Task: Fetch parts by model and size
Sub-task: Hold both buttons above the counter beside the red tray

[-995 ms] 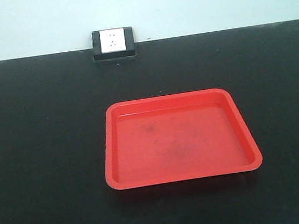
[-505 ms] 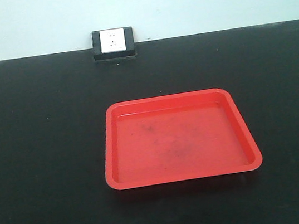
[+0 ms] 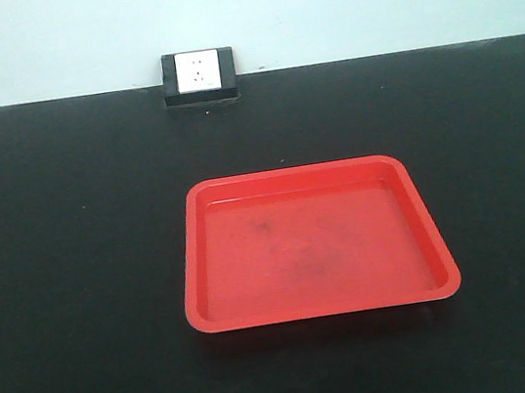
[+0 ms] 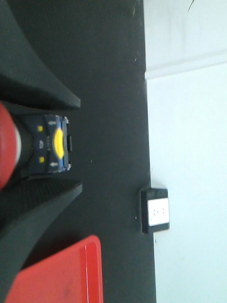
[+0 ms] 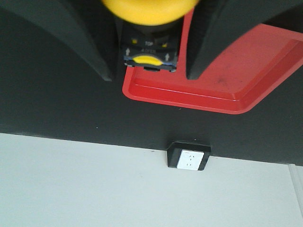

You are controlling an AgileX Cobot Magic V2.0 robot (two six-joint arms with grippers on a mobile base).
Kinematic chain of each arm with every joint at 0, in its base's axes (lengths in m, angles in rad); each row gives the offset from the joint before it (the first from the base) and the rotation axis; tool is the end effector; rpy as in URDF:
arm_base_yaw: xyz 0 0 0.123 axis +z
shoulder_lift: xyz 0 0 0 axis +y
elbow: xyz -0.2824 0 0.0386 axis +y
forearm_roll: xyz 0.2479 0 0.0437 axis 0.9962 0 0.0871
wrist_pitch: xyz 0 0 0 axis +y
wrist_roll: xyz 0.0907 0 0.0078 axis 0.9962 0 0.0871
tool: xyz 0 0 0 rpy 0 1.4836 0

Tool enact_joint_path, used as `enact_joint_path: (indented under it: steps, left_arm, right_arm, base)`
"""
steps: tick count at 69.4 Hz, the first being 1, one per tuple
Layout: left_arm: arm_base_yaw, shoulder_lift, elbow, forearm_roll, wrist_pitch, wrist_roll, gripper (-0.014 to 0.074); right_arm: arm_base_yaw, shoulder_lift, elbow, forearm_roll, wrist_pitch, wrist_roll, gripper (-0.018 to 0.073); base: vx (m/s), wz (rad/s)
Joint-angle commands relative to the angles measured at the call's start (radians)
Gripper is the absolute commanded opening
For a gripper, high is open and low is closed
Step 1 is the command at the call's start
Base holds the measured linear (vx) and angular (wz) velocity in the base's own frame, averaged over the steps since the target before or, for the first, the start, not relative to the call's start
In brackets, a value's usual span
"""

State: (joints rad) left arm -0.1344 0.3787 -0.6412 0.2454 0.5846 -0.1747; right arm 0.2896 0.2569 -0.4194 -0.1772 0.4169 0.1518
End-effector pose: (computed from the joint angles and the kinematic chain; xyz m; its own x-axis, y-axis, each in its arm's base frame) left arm 0.0690 0.0030 0.3499 -0.2170 0.0605 -0.9743 0.0099 0.9982 0.0598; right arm 0.0630 0.0120 0.3006 -0.1517 -0.0561 -0.9868 -0.2189 0.9755 -0.0218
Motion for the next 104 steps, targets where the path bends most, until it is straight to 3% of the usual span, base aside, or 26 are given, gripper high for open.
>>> enact_joint_path:
  steps: [1,26,37,50,61,69,77,85,90,95,104]
  left_arm:
    - [-0.001,0.092,-0.055,-0.070,-0.084,0.022,-0.0006]
    - [-0.010,0.496,-0.197,-0.466,-0.109,0.322,-0.0006]
    - [-0.070,0.638,-0.276,-0.490,-0.127,0.338,-0.0006]
    - [-0.204,0.775,-0.349,-0.489,-0.199,0.320,-0.0006]
    - [-0.301,0.898,-0.418,-0.473,-0.214,0.237,-0.0006]
    - [-0.357,0.995,-0.492,-0.395,-0.196,0.120,-0.0006]
    - [-0.408,1.092,-0.601,-0.245,-0.104,-0.048,-0.0006]
    - [-0.456,1.183,-0.731,-0.062,0.022,-0.290,-0.0006]
    - [-0.487,1.231,-0.803,0.025,0.079,-0.384,-0.0005]
    - [-0.522,1.283,-0.876,0.070,0.127,-0.432,-0.0005]
    - [-0.565,1.362,-0.947,0.069,0.149,-0.460,-0.0004]
  right_arm:
    - [-0.001,0.016,-0.032,-0.010,-0.088,-0.007,-0.0005]
    - [-0.001,0.016,-0.032,-0.010,-0.088,-0.007,-0.0005]
    - [-0.001,0.016,-0.032,-0.010,-0.088,-0.007,-0.0005]
    - [-0.001,0.016,-0.032,-0.011,-0.087,-0.007,-0.0005]
    - [-0.001,0.016,-0.032,-0.011,-0.087,-0.007,-0.0005]
    - [-0.001,0.016,-0.032,-0.011,-0.087,-0.007,-0.0005]
    - [-0.001,0.016,-0.032,-0.011,-0.087,-0.007,-0.0005]
    - [-0.001,0.016,-0.032,-0.011,-0.087,-0.007,-0.0005]
    - [-0.001,0.016,-0.032,-0.011,-0.087,-0.007,-0.0005]
    - [-0.001,0.016,-0.032,-0.011,-0.087,-0.007,-0.0005]
    - [-0.001,0.016,-0.032,-0.011,-0.087,-0.007,-0.0005]
  base:
    - [0.00,0.00]
    - [0.00,0.00]
    - [0.00,0.00]
    - [0.00,0.00]
    - [0.00,0.00]
    - [0.00,0.00]
    - [0.00,0.00]
    - [0.00,0.00]
    - [0.00,0.00]
    - [0.00,0.00]
    - [0.00,0.00]
